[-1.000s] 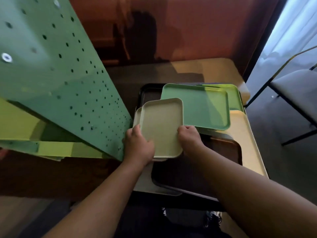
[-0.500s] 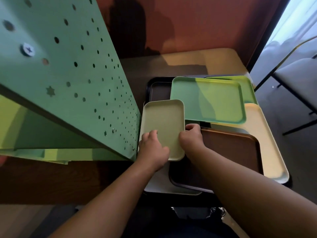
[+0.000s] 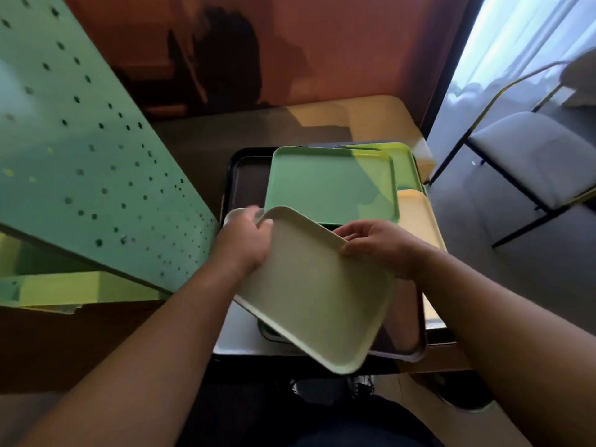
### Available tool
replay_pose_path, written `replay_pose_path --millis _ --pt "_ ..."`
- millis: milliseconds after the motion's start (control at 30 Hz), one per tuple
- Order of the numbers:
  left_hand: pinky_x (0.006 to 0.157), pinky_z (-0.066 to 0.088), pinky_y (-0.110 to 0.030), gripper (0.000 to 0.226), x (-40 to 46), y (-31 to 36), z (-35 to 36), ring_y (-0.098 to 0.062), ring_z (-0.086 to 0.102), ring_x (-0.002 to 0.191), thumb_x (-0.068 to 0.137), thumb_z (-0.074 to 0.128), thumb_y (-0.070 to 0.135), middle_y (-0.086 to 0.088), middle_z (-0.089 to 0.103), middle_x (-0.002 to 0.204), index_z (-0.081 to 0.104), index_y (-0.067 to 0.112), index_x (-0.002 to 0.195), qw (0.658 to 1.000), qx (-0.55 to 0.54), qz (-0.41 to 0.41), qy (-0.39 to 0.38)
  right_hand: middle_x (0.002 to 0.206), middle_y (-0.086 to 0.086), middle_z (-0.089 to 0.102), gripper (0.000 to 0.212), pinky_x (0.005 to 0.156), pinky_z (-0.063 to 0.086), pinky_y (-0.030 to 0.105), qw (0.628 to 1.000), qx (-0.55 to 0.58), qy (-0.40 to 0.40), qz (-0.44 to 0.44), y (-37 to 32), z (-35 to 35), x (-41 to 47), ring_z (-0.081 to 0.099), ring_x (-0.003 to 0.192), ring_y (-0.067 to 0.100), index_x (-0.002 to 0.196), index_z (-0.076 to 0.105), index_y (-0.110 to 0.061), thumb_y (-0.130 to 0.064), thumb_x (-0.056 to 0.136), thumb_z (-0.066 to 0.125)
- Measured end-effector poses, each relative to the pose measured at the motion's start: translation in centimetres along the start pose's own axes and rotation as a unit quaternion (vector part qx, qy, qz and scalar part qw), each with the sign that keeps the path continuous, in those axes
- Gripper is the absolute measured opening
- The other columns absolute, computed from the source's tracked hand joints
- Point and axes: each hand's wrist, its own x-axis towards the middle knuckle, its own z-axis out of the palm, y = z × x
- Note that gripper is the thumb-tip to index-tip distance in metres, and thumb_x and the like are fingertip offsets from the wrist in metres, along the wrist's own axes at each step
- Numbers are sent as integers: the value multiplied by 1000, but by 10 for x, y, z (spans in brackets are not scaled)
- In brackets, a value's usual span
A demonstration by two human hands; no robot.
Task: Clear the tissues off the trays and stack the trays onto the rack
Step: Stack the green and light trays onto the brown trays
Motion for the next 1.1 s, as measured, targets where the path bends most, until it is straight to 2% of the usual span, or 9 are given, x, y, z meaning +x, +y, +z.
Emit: replay_pose_path --millis 100,233,433,600,667,800,867,967,1100 --pt "73 35 -31 27 -13 0 35 -28 54 90 104 47 23 -18 69 113 67 5 111 999 -15 -35 -28 99 8 80 14 85 63 41 997 -39 69 12 28 -17 -2 74 83 21 98 79 -20 -16 85 81" --pt "72 35 -33 27 -47 -6 80 -33 56 91 106 42 21 -17 62 98 60 4 96 985 -93 -139 41 90 12 76 21 62 58 34 984 -96 129 75 78 -32 -11 69 72 23 95 72 -10 -28 86 77" --pt "80 41 -31 25 -73 16 110 -25 55 93 100 52 25 -2 63 105 64 15 120 961 -183 -201 43 91 9 74 15 78 59 42 974 -38 206 89 121 -43 -31 71 87 29 93 71 -14 -13 86 58" --pt "85 51 -38 23 -74 22 115 -35 62 101 87 55 15 -9 67 110 64 16 108 981 -100 -169 1 103 17 68 29 79 59 40 961 -70 248 96 127 -42 -21 67 90 34 94 69 -12 -18 73 50" --pt "90 50 -41 25 -71 17 114 -37 60 107 86 54 19 -11 67 118 63 19 109 986 -56 -159 -2 118 20 63 47 91 57 43 958 -107 244 105 127 -38 -19 63 104 38 110 70 -15 -24 70 47" --pt "108 38 -48 63 -60 -1 106 -40 40 133 89 55 26 -13 43 150 43 18 151 979 69 -189 31 148 17 37 67 111 38 43 947 -147 241 153 124 -30 -22 39 137 38 153 38 -20 -23 88 57" --pt "103 42 -49 65 -57 -10 102 -42 45 128 86 57 28 -16 47 145 43 15 149 973 54 -222 16 148 15 43 74 109 44 44 948 -95 231 195 127 -29 -21 48 133 37 155 29 -18 -25 88 59" --pt "86 52 -44 53 -54 -21 99 -38 59 105 81 56 27 -14 61 124 55 13 131 974 -29 -226 -9 127 10 61 65 94 57 51 954 -16 200 223 125 -27 -24 63 108 34 148 37 -18 -24 87 57" --pt "83 54 -42 53 -54 -19 88 -32 62 97 75 52 33 -8 66 116 62 17 125 972 -79 -221 30 127 7 65 64 93 58 46 957 21 250 147 115 -27 -24 66 106 30 143 49 -20 -25 80 56"
